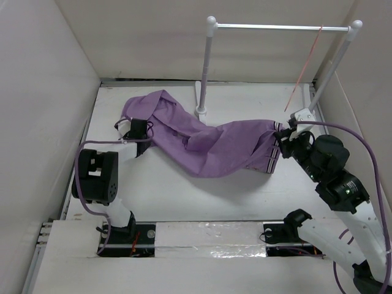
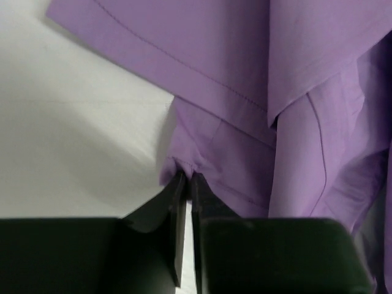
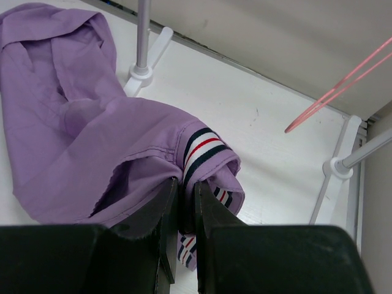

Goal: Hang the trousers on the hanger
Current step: Flatten out the trousers at the center of the board.

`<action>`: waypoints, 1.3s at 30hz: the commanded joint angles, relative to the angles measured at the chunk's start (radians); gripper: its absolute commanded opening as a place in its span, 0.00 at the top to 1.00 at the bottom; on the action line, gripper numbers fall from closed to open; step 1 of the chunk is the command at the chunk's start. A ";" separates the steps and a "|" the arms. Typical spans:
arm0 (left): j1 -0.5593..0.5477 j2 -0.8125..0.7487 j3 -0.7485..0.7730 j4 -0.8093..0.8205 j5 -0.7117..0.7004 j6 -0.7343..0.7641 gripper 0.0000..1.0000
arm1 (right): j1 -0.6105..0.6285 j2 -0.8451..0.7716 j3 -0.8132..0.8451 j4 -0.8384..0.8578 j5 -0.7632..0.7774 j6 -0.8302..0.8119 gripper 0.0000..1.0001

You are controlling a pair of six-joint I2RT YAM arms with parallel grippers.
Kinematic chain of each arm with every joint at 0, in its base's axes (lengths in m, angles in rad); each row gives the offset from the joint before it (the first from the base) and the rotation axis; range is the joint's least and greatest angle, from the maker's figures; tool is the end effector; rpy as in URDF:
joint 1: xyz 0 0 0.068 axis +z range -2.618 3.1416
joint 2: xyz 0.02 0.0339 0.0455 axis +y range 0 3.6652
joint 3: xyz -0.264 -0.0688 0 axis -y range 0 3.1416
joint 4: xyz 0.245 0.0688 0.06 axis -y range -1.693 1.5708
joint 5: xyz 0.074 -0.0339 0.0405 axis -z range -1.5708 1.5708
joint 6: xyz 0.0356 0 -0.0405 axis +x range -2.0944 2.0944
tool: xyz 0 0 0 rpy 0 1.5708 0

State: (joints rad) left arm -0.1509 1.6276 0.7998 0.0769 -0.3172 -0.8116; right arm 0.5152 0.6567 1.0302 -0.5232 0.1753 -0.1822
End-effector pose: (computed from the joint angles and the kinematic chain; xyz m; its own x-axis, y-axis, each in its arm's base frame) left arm 0.3217 -0.0377 0.1637 -0.4044 -0.6356 -0.6576 -0.5462 0.7446 -0.3838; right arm 0.1118 0.0562 0.4037 -0.0669 -0.2429 -0.9677 -0.3531 0.9129 -0.2047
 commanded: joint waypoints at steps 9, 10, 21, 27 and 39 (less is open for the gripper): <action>0.051 -0.207 0.309 -0.240 0.073 0.110 1.00 | -0.020 0.061 0.086 0.095 0.222 0.007 1.00; 0.060 -0.247 0.417 -0.287 0.073 0.130 1.00 | -0.033 0.066 0.091 0.100 0.245 0.007 1.00; 0.404 -0.430 0.641 -0.491 0.234 0.236 1.00 | -0.490 0.156 0.129 0.108 0.070 0.018 1.00; 0.404 -0.352 0.660 -0.495 0.070 0.229 1.00 | -0.610 0.161 0.240 0.036 0.009 0.061 1.00; 0.404 -0.423 0.431 -0.416 -0.181 0.143 1.00 | -0.619 -0.115 -0.122 0.000 -0.011 0.128 1.00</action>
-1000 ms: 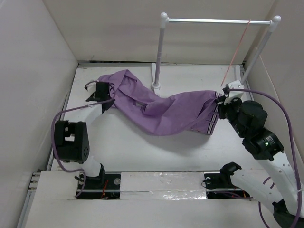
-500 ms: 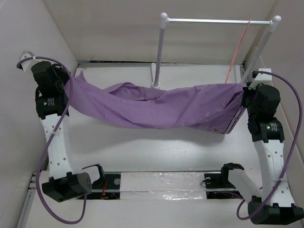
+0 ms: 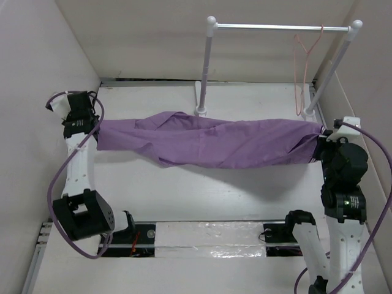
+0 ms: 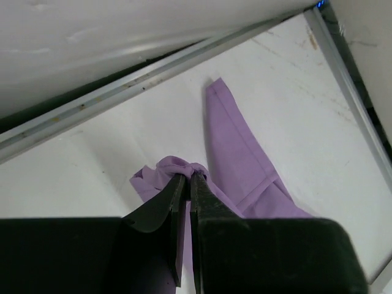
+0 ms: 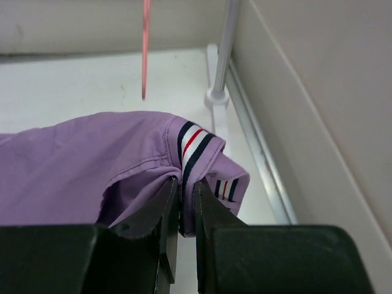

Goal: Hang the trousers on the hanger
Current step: Flatten out the trousers at the center of the board.

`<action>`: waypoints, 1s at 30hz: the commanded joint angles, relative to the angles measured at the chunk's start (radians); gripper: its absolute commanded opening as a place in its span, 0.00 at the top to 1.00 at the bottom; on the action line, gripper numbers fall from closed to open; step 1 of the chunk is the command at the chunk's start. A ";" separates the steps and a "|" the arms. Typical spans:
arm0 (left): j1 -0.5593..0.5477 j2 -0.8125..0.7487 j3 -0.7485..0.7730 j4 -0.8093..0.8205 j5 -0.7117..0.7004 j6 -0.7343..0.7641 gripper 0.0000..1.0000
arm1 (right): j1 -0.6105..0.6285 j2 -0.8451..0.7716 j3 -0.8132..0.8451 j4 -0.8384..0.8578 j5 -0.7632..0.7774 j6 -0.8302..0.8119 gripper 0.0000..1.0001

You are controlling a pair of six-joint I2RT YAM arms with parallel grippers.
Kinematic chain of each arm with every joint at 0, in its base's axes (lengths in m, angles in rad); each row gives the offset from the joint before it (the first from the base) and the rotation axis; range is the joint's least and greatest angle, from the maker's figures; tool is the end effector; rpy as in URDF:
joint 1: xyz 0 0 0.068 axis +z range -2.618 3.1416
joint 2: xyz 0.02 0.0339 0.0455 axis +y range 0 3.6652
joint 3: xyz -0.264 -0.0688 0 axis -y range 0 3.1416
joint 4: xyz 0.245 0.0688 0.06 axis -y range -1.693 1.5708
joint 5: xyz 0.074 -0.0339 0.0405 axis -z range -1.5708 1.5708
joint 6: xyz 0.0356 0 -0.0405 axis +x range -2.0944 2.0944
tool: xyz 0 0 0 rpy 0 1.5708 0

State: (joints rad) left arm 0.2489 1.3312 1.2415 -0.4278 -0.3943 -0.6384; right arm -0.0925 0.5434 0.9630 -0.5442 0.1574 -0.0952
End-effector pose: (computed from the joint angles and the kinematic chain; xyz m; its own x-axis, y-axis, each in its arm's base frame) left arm 0.2870 0.0871 0.3549 -0.0567 -0.5821 -0.8111 -0.7282 0.5799 -0.3653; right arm 0.1007 -0.0149 0.3910 -0.1466 -0.0807 -0.9859 0.2332 0.9658 -0.1137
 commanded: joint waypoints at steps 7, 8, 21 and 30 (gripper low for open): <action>0.004 -0.133 -0.092 0.050 -0.340 -0.049 1.00 | -0.012 -0.109 -0.086 -0.135 -0.041 0.063 1.00; 0.004 -0.129 -0.102 0.055 -0.359 -0.041 1.00 | 0.008 -0.129 -0.087 -0.148 -0.042 0.087 1.00; -0.043 -0.165 -0.080 0.110 -0.237 0.028 0.31 | 0.053 -0.227 0.023 -0.209 0.105 0.071 0.18; -0.431 -0.052 -0.125 0.162 -0.164 0.115 0.51 | 0.089 -0.177 0.134 -0.149 0.034 0.028 0.56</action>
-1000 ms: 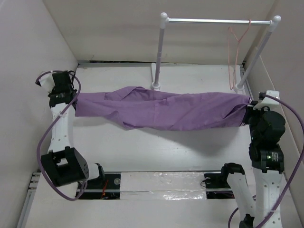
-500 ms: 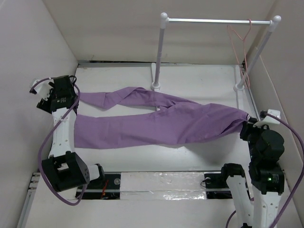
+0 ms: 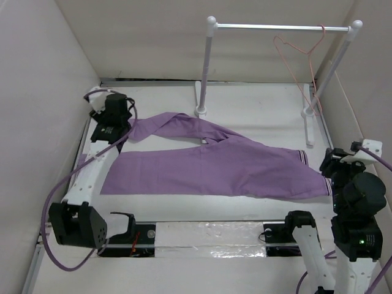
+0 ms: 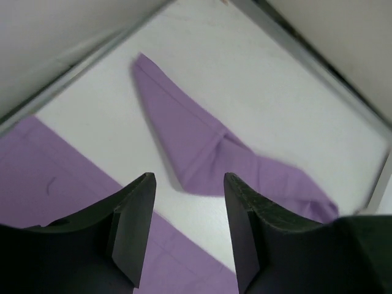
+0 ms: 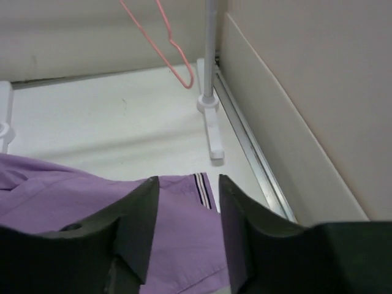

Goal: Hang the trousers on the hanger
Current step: Flatten out the trousers at the center of the board.

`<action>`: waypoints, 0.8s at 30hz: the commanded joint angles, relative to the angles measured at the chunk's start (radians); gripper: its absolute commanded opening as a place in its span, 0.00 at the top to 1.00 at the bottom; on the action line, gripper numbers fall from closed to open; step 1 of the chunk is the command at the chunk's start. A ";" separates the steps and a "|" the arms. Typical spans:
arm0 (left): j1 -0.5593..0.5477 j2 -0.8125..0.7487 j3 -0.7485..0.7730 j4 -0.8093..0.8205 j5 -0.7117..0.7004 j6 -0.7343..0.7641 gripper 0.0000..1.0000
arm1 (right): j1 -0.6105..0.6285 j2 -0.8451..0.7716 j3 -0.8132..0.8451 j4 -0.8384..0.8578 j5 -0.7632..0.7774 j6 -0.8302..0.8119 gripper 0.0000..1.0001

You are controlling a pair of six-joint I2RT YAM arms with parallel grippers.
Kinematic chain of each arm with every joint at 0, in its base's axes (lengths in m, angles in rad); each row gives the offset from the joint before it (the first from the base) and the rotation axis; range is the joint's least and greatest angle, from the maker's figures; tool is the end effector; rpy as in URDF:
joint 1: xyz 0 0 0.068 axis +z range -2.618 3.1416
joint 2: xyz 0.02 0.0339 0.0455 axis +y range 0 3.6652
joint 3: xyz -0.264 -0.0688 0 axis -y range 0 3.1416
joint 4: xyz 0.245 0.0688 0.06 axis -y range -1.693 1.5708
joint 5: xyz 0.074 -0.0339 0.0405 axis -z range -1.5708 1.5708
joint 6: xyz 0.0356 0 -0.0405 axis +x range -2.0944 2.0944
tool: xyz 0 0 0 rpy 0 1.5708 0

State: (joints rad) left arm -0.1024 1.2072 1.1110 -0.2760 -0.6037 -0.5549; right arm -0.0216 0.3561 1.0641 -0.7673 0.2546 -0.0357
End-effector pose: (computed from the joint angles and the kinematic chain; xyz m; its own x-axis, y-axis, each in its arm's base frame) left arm 0.2726 -0.0077 0.3589 -0.0747 -0.4283 -0.9005 -0.5662 0.7616 -0.3153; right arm 0.0277 -0.0096 0.4040 -0.0689 -0.0331 -0.9971 0.2700 0.9615 -0.0505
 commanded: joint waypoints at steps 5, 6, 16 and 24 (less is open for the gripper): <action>-0.158 0.203 -0.015 0.035 0.151 -0.034 0.81 | 0.028 0.047 -0.249 0.202 -0.593 -0.015 1.00; -0.158 0.207 -0.039 0.078 0.171 -0.063 0.86 | 0.028 0.059 -0.300 0.235 -0.648 -0.024 1.00; -0.073 0.503 0.030 0.037 0.098 -0.122 0.58 | 0.213 0.221 -0.489 0.459 -0.614 -0.021 1.00; -0.054 0.606 0.139 0.035 -0.033 -0.054 0.50 | 0.487 0.343 -0.507 0.556 -0.445 0.002 0.96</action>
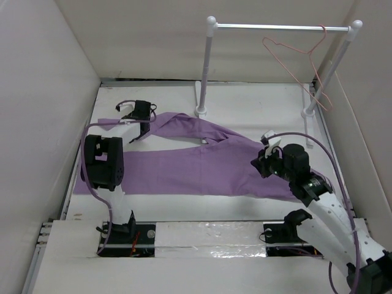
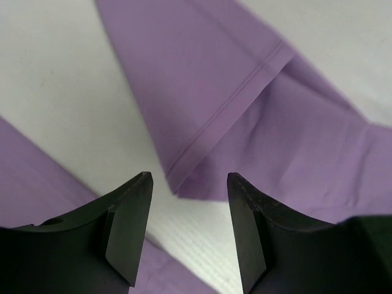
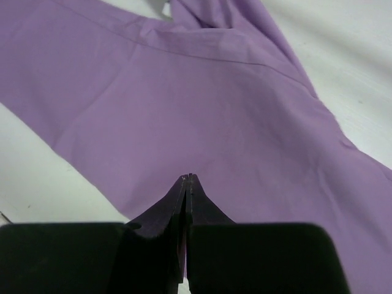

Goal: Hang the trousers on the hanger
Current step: Flatten out the trousers at the center of the board.

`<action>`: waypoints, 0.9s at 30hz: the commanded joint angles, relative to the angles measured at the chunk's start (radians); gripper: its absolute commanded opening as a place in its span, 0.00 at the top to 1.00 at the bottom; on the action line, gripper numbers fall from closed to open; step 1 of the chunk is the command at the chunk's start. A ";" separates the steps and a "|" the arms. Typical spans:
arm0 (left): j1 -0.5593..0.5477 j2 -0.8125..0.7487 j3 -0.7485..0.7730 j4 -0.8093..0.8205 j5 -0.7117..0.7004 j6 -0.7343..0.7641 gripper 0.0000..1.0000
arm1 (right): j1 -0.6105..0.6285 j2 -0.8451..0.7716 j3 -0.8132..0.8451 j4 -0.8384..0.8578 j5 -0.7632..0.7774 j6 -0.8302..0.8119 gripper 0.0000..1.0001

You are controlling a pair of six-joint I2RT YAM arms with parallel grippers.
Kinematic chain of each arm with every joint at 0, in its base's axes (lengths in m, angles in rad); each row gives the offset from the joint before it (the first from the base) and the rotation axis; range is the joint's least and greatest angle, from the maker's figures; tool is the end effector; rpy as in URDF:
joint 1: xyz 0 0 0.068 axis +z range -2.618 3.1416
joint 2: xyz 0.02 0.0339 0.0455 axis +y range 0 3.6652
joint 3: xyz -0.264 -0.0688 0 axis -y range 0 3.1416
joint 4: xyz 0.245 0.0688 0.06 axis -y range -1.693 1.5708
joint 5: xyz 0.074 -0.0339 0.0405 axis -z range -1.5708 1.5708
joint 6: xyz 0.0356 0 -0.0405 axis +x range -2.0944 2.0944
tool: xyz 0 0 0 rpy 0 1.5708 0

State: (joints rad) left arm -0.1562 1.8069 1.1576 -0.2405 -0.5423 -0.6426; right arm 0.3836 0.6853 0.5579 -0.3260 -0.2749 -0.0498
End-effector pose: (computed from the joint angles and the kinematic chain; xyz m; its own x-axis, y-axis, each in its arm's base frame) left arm 0.3772 -0.0408 0.1886 -0.5019 -0.4406 -0.7443 -0.6102 0.7902 -0.0563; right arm 0.1481 0.0702 0.2616 -0.3765 -0.2036 -0.9038 -0.6060 0.7920 0.0740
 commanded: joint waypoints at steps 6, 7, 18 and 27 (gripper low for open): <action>0.000 0.101 0.174 -0.042 -0.134 0.063 0.51 | 0.215 0.045 0.022 0.130 0.276 0.028 0.88; 0.000 0.117 0.175 -0.042 -0.143 0.066 0.52 | 0.215 0.048 0.022 0.136 0.320 0.028 0.86; 0.010 0.097 0.180 -0.045 -0.171 0.138 0.52 | 0.190 0.134 0.013 0.200 0.283 0.018 0.65; 0.010 0.155 0.185 -0.051 -0.103 0.144 0.77 | 0.296 0.213 0.010 0.249 0.315 0.031 0.57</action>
State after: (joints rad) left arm -0.1547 1.9610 1.3117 -0.2798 -0.6449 -0.5083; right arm 0.6464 0.8749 0.5579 -0.1528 0.0212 -0.0212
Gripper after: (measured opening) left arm 0.278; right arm 0.416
